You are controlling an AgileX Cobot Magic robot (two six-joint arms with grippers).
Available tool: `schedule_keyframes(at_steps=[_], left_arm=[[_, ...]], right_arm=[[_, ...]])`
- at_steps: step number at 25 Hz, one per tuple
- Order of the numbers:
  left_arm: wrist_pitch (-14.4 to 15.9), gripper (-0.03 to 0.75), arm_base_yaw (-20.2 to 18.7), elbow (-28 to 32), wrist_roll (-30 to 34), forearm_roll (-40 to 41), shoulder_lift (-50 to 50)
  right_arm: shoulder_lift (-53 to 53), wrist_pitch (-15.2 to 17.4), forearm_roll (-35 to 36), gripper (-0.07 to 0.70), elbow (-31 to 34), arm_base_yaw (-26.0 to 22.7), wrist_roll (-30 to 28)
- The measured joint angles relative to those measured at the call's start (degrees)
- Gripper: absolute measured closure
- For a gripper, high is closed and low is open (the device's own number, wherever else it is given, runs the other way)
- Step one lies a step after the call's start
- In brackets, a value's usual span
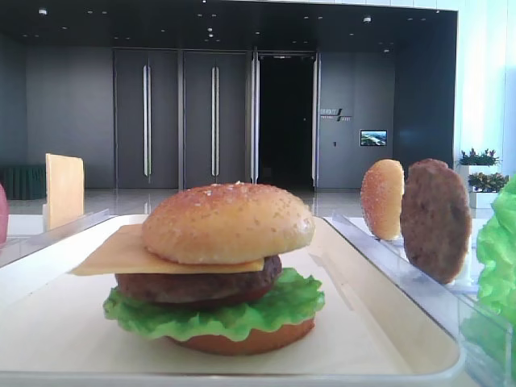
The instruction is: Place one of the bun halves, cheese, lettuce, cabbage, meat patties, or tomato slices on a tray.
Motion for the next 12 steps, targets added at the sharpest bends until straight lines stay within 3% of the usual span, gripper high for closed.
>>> schedule_keyframes(at_steps=[12], left_arm=[[0.0, 0.139, 0.0, 0.0, 0.0, 0.0, 0.0]], right_arm=[[0.0, 0.0, 0.0, 0.055, 0.0, 0.0, 0.0]])
